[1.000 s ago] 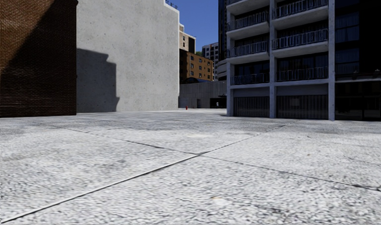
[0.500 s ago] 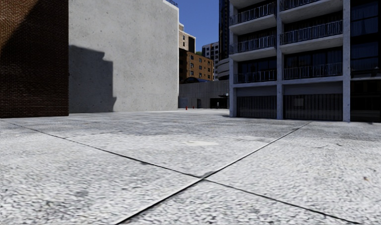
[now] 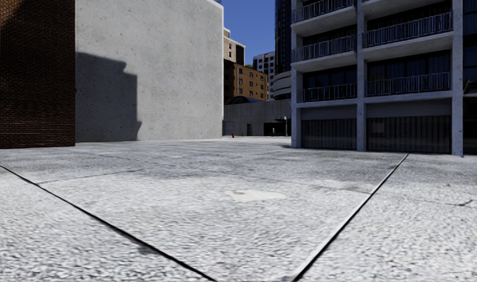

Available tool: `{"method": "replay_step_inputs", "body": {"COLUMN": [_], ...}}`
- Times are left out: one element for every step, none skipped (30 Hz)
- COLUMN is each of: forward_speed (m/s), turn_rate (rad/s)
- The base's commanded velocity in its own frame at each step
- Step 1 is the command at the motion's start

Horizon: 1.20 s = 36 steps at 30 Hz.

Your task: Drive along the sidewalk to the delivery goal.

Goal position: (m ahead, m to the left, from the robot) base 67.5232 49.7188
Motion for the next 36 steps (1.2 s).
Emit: {"method": "replay_step_inputs", "body": {"forward_speed": [2.0,2.0,2.0,2.0,2.0,2.0,2.0,2.0,2.0,2.0,2.0,2.0,2.0,2.0,2.0,2.0,2.0,2.0,2.0,2.0,2.0,2.0,2.0,2.0,2.0,2.0,2.0,2.0,2.0,2.0,2.0,2.0,2.0,2.0,2.0,2.0], "turn_rate": [0.0,0.0,0.0,0.0,0.0,0.0,0.0,0.0,0.0,0.0,0.0,0.0,0.0,0.0,0.0,0.0,0.0,0.0,0.0,0.0,0.0,0.0,0.0,0.0,0.0,0.0,0.0,0.0,0.0,0.0,0.0,0.0,0.0,0.0,0.0,0.0]}}
